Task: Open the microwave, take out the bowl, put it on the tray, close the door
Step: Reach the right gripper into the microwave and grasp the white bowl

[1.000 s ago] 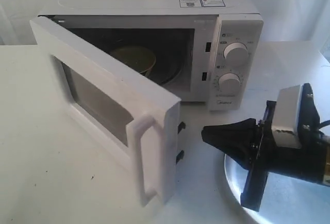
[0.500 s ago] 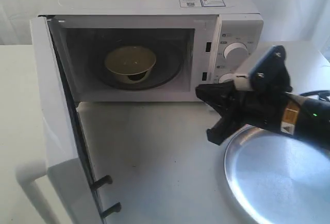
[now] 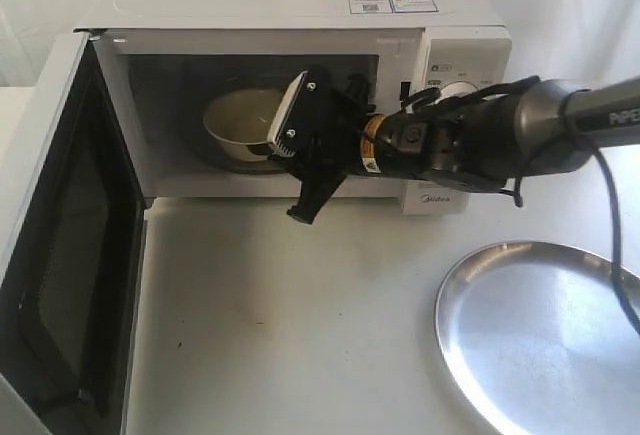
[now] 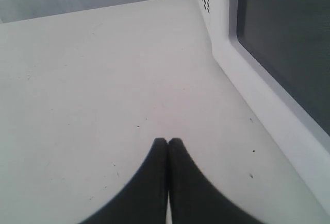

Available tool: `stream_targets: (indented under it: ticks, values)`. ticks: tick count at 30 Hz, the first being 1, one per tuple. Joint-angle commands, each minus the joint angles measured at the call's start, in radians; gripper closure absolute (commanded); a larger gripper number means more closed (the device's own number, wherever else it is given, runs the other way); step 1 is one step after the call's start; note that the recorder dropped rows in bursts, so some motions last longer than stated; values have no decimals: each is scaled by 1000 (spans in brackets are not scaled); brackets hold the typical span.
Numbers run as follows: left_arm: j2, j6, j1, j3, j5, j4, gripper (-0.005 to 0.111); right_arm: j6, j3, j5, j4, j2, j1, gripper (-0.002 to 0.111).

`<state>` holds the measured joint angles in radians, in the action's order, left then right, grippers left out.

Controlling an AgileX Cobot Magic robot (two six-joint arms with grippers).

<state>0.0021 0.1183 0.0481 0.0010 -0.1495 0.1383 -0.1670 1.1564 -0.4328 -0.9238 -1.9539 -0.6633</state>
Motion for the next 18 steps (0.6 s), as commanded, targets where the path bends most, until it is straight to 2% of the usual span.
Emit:
stream_targets:
  ticks: [1, 13, 18]
  values:
    - [-2, 7, -1, -1, 1, -3, 107, 33, 131, 104, -14, -84, -18, 58]
    - [-2, 7, -1, -1, 1, -3, 107, 35, 259, 221, -154, -151, -135, 59]
    - [-2, 7, -1, -1, 1, -3, 107, 33, 333, 279, -154, -185, -147, 63]
